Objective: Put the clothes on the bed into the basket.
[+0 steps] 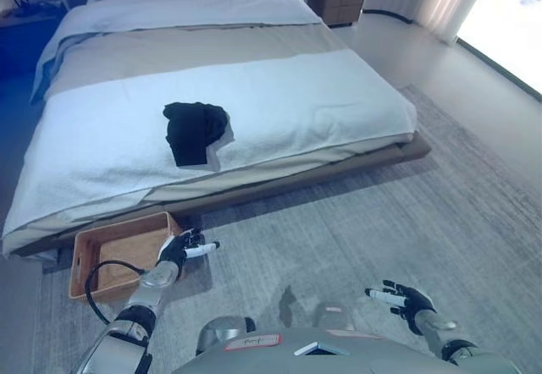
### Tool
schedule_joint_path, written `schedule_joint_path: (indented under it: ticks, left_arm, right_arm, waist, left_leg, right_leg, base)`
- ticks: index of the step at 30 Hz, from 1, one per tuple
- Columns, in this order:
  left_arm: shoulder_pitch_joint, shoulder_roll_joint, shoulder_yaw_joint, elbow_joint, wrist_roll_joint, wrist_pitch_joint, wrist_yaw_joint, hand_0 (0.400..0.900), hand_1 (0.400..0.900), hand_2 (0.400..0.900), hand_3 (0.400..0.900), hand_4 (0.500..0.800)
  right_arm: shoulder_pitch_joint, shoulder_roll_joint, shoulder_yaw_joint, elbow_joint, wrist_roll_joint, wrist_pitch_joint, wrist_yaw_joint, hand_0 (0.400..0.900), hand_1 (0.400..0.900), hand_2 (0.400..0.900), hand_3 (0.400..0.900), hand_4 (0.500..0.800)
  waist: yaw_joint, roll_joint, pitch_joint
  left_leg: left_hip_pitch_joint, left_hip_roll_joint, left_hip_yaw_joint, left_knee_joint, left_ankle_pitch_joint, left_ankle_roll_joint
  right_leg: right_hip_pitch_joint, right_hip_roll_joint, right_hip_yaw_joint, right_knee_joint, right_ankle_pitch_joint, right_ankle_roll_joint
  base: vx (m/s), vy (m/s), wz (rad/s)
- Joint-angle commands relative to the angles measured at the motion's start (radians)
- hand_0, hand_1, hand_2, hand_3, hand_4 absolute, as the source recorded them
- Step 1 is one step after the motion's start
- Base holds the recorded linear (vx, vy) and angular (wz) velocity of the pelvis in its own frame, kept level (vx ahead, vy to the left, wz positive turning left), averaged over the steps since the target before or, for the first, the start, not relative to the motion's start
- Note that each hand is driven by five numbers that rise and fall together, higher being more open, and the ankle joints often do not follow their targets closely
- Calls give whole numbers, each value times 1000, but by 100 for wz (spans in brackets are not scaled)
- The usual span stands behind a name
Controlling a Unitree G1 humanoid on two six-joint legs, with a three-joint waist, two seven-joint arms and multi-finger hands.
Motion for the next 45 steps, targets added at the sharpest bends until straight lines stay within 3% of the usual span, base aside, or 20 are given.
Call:
schedule_joint_path:
  ticks: [1,2,8,13,14,17,18,19,20,24,27,28,31,33,34,38,40,41,43,45]
  left_arm:
    - [-57,76,58,-37,-40,-80,15,900,900,900,900,800]
    - [-57,76,58,-36,-40,-80,15,900,900,900,900,800]
    - [-91,57,63,19,-42,-94,31,900,900,900,900,800]
    - [-107,47,47,26,-37,-92,40,900,900,900,900,800]
    - [-113,41,39,29,-39,-91,44,900,900,900,900,800]
    - [-124,37,30,33,-44,-86,49,900,900,900,900,800]
    - [-141,36,25,43,-47,-84,58,900,900,900,900,800]
    - [-141,36,25,43,-47,-84,58,900,900,900,900,800]
    - [-163,24,20,68,-68,-85,67,900,900,900,900,800]
    - [-209,-3,-8,80,-99,-89,81,900,900,900,900,800]
    - [-259,-19,-22,96,-122,-94,100,900,900,900,900,800]
    - [-260,-19,-22,97,-123,-95,100,900,900,900,900,800]
    - [-309,-34,-42,103,-139,-92,100,900,900,900,900,800]
    - [-320,-33,-45,102,-137,-92,98,900,900,900,900,800]
    - [-328,-31,-52,95,-137,-91,95,900,900,900,900,800]
    - [-359,-36,-64,109,-145,-84,92,900,900,900,900,800]
    - [-369,-41,-66,128,-149,-80,91,900,900,900,900,800]
    - [-387,-43,-76,143,-149,-82,94,900,900,900,900,800]
    - [-397,-42,-81,147,-148,-80,95,900,900,900,900,800]
    - [-415,-39,-88,157,-154,-84,103,900,900,900,900,800]
  right_arm:
    - [-44,-48,4,-13,60,-48,-10,900,900,900,900,800]
    - [-44,-49,4,-13,60,-48,-10,900,900,900,900,800]
    - [-64,-44,5,-8,74,-56,-26,900,900,900,900,800]
    - [-56,-43,1,-16,83,-54,-36,900,900,900,900,800]
    - [-48,-43,-3,-19,88,-54,-37,900,900,900,900,800]
    - [-40,-46,-5,-24,96,-52,-40,900,900,900,900,800]
    - [-36,-47,-11,-29,104,-55,-46,900,900,900,900,800]
    - [-36,-47,-11,-29,104,-55,-46,900,900,900,900,800]
    - [-39,-55,-14,-29,113,-61,-50,900,900,900,900,800]
    - [-40,-77,-12,-28,118,-64,-65,900,900,900,900,800]
    - [-56,-100,-10,-11,128,-69,-79,900,900,900,900,800]
    - [-57,-101,-11,-10,128,-69,-79,900,900,900,900,800]
    - [-83,-121,-2,26,121,-66,-96,900,900,900,900,800]
    - [-71,-128,-9,36,118,-66,-101,900,900,900,900,800]
    - [-62,-132,-12,44,116,-65,-104,900,900,900,900,800]
    - [-65,-138,-15,56,133,-62,-118,900,900,900,900,800]
    - [-76,-137,-15,55,141,-60,-124,900,900,900,900,800]
    - [-84,-138,-13,61,148,-62,-131,900,900,900,900,800]
    - [-90,-137,-11,63,152,-62,-130,900,900,900,900,800]
    - [-102,-144,-7,63,151,-69,-140,900,900,900,900,800]
  waist:
    - [-12,-29,-26]
    - [-14,-26,-23]
    - [-82,-48,-2]
    - [-100,-53,-4]
    - [-116,-73,-14]
    - [-124,-60,-24]
    - [-138,-65,-41]
    - [-140,-65,-43]
    - [-148,-37,-48]
    - [-182,-2,-57]
    - [-196,15,-51]
    - [-196,16,-52]
    - [-201,30,-38]
    - [-201,29,-37]
    - [-207,6,-40]
    - [-176,-16,-10]
    - [-152,-36,4]
    - [-127,-53,26]
    - [-116,-60,34]
    - [-86,-47,49]
  left_leg:
    - [-5,-3,-66,70,-86,-48]
    - [-1,0,-68,71,-89,-49]
    - [111,1,-141,33,-155,-75]
    - [150,20,-178,32,-194,-82]
    - [167,18,-203,24,-197,-90]
    - [195,52,-214,20,-222,-100]
    - [208,87,-230,14,-217,-124]
    - [206,88,-231,13,-216,-124]
    - [229,151,-216,18,-215,-149]
    - [209,231,-235,38,-146,-188]
    - [166,267,-241,85,-73,-212]
    - [164,267,-242,86,-74,-212]
    - [123,283,-228,161,19,-226]
    - [72,291,-210,271,124,-230]
    - [21,274,-203,351,209,-230]
    - [-88,242,-162,573,244,-196]
    - [-189,202,-150,585,194,-172]
    - [-311,194,-122,543,135,-150]
    - [-344,191,-119,498,131,-149]
    - [-436,203,-129,269,175,-172]
  right_leg:
    - [-99,-24,2,-43,167,28]
    - [-94,-22,-2,-42,163,27]
    - [-170,40,13,-454,214,95]
    - [-178,79,8,-492,246,112]
    - [-183,75,20,-473,263,117]
    - [-185,100,27,-438,253,116]
    - [-200,97,9,-411,206,103]
    - [-201,96,8,-410,205,103]
    - [-195,130,-20,-395,191,101]
    - [-227,167,-76,-318,133,66]
    - [-260,187,-93,-270,91,42]
    - [-262,187,-94,-268,90,42]
    - [-248,211,-104,-248,49,11]
    - [-202,232,-109,-256,19,-19]
    - [-167,226,-110,-274,13,-45]
    - [-63,273,-89,-290,-34,-95]
    - [-22,270,-64,-301,-45,-101]
    - [23,276,-36,-312,-59,-99]
    - [40,277,-23,-317,-64,-99]
    - [80,310,-2,-314,-97,-97]
  base:
    - [136,-23,26]
    - [239,-70,49]
    - [254,-36,46]
    - [191,-53,40]
    - [204,-139,40]
    - [230,-129,34]
    - [106,-136,28]
    - [293,-288,35]
    - [214,-185,15]
    - [214,-185,36]
    - [136,-154,20]
    - [87,-106,13]
    - [133,-158,14]
    - [209,-235,11]
    - [206,-261,8]
    - [197,-246,-11]
    - [202,-144,-37]
    - [206,-95,-43]
    - [176,-18,-36]
    - [233,40,-40]
